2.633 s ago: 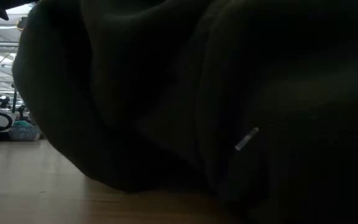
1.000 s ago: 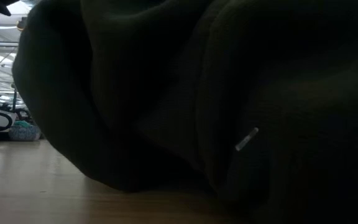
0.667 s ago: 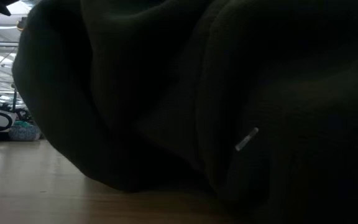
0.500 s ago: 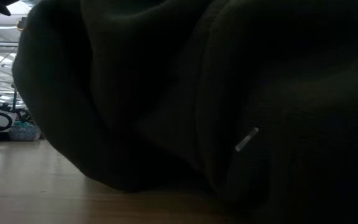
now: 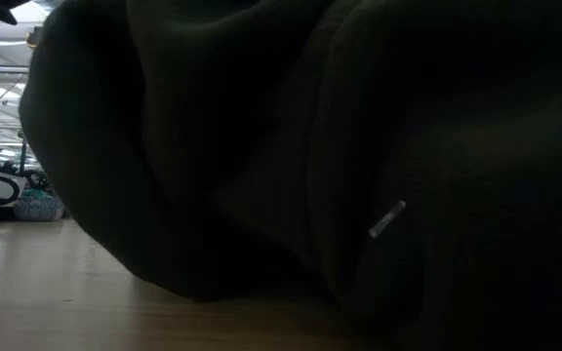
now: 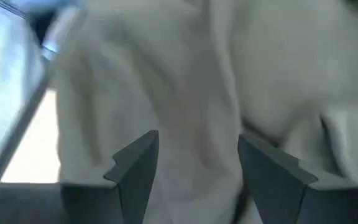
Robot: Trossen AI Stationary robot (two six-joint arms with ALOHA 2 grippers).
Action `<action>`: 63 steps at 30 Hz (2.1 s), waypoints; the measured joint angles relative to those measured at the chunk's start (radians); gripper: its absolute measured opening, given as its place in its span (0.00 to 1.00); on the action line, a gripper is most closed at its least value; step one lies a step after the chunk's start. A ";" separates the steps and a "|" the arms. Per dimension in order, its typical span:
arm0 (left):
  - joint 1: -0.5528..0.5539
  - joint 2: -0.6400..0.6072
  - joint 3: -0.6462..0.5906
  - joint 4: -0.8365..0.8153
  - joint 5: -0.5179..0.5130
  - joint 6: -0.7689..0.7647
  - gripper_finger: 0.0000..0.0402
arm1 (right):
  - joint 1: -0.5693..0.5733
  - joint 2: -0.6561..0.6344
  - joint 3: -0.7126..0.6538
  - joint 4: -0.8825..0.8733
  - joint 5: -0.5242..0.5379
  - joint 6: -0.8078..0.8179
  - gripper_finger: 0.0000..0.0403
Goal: Sort clothes
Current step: Put the blue towel into the white bin
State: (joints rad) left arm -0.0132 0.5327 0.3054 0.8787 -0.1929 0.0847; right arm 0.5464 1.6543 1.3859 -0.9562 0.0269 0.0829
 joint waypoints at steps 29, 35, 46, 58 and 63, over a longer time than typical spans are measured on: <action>0.000 0.000 0.000 -0.008 -0.001 -0.031 0.42 | 0.239 -0.224 -0.413 -0.149 0.392 0.104 0.59; 0.000 0.000 0.000 -0.010 -0.001 -0.032 0.42 | 0.237 -0.224 -0.475 -0.041 0.400 -0.079 0.59; 0.000 0.000 0.000 -0.015 -0.001 -0.031 0.42 | 0.238 -0.224 -0.503 -0.039 0.375 -0.035 0.27; 0.000 0.000 0.000 -0.032 -0.001 -0.062 0.42 | 0.239 -0.225 -0.229 -0.340 0.409 0.066 0.02; 0.000 0.000 0.000 -0.032 -0.001 -0.062 0.42 | 0.239 -0.225 -0.035 -0.454 0.529 0.118 0.05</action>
State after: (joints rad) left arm -0.0132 0.5327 0.3054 0.8471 -0.1936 0.0227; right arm 0.7853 1.4292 1.3511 -1.4098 0.5560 0.2005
